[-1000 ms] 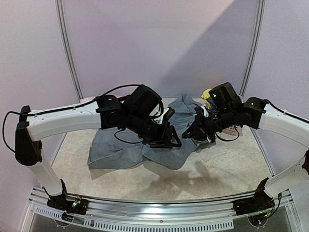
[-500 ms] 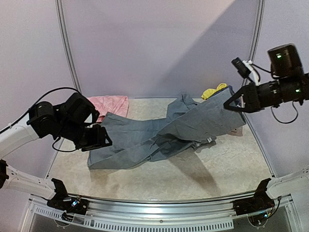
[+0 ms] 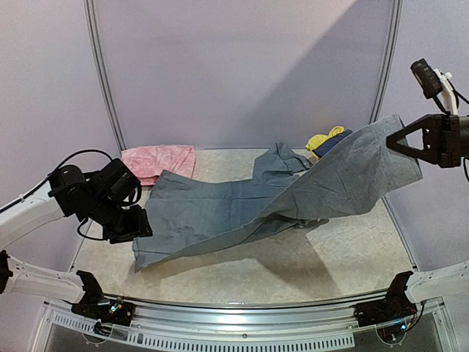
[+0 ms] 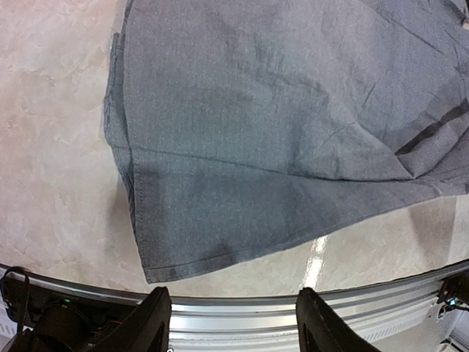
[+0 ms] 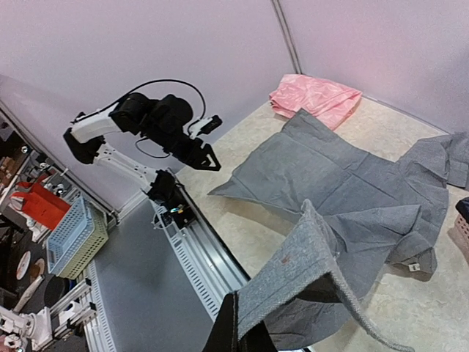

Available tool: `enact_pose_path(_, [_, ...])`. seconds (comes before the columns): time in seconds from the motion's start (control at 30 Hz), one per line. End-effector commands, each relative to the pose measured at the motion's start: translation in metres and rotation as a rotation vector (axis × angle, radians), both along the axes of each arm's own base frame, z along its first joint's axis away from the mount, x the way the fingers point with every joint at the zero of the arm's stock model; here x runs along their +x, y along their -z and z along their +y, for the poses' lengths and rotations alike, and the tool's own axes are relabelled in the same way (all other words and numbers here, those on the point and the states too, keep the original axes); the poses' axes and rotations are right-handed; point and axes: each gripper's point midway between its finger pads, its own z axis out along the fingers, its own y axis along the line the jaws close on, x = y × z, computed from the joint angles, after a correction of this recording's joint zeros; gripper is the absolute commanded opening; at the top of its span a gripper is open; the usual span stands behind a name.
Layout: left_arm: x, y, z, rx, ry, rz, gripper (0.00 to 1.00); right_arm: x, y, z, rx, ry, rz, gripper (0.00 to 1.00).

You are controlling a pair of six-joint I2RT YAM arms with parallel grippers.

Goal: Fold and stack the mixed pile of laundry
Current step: Fold the crumpled shirt at the center of the board.

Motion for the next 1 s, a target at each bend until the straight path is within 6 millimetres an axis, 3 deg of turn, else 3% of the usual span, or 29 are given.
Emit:
enact_pose_path(0.0, [-0.007,0.007,0.009,0.024,-0.013,0.039,0.59,-0.052,0.034,-0.015,-0.035,-0.095,0.273,0.00])
enact_pose_path(0.2, [-0.018,0.016,0.022,0.077,-0.005,0.082,0.58,-0.078,0.050,-0.036,-0.029,-0.065,0.415,0.00])
enact_pose_path(0.3, [-0.026,0.022,0.023,0.079,0.003,0.118,0.57,-0.077,0.065,-0.030,-0.066,-0.077,0.474,0.00])
enact_pose_path(0.43, [-0.035,0.022,0.031,0.115,0.012,0.157,0.56,-0.064,0.088,-0.009,-0.113,-0.088,0.559,0.00])
enact_pose_path(0.57, [-0.046,0.019,0.041,0.154,0.019,0.197,0.55,-0.035,0.083,0.022,-0.090,-0.111,0.511,0.00])
enact_pose_path(0.67, [-0.059,0.020,0.044,0.155,0.031,0.250,0.52,-0.025,0.086,0.038,-0.098,-0.136,0.501,0.00])
enact_pose_path(0.87, [-0.079,0.031,0.048,0.138,0.031,0.324,0.49,0.005,0.149,0.047,-0.310,-0.080,0.497,0.00])
enact_pose_path(0.97, [-0.077,0.044,0.039,0.098,0.025,0.325,0.49,0.016,0.157,0.045,-0.319,-0.045,0.439,0.00])
